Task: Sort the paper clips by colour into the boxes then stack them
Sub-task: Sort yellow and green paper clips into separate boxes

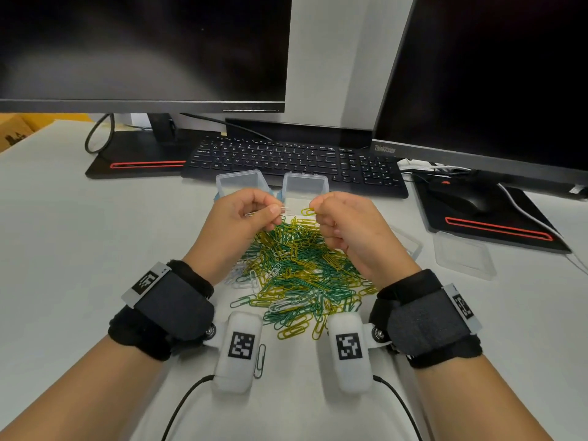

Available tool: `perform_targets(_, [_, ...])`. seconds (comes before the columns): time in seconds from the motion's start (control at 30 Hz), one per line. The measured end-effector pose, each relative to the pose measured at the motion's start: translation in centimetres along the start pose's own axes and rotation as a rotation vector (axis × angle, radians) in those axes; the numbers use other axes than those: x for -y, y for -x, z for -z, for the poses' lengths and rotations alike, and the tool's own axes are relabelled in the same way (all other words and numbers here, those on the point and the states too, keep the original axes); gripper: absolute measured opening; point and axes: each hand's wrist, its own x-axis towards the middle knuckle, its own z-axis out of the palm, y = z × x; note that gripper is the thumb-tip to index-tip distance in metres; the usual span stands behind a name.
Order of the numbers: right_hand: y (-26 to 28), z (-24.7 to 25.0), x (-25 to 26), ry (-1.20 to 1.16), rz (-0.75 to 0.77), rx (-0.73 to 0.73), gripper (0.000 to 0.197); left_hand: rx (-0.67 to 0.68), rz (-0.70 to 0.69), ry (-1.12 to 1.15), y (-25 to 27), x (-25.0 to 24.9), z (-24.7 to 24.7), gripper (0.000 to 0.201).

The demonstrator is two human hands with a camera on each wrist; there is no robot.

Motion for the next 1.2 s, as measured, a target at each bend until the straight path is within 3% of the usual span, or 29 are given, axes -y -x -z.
perform_targets(0.17, [0.2,0.5,0.4,-0.014,-0.073,0.006,0.021,-0.003,0.145,0.281,0.0,-0.2,-0.2,0.012])
perform_targets(0.37, [0.3,0.1,0.8,-0.910,-0.302,0.242,0.065,0.019,0.438,0.758,-0.5,-0.3,0.2,0.023])
perform_targets(0.5, [0.2,0.1,0.6,-1.097,-0.312,0.329,0.068,0.022,0.560,1.020,-0.6,-0.3,0.8,0.025])
perform_targets(0.63, [0.1,-0.5,0.4,-0.838,-0.278,0.200,0.035,-0.023,0.529,1.007,-0.6,-0.6,0.8,0.025])
perform_targets(0.83, [0.3,-1.2,0.0,-0.589,-0.197,0.206,0.058,0.036,0.445,0.880,-0.5,-0.6,0.2,0.028])
perform_targets(1.03, [0.4,-0.9,0.2,-0.424,-0.104,0.189,0.077,-0.018,0.414,0.895,-0.5,-0.9,0.4,0.038])
perform_targets(1.1, [0.6,-1.2,0.4,-0.255,-0.048,0.144,0.076,-0.050,0.420,0.917,-0.6,-1.0,0.5,0.033])
perform_targets(1.2, [0.9,-2.0,0.4,-0.077,-0.086,0.138,0.049,-0.080,0.459,0.965,-0.8,-1.0,1.0,0.019])
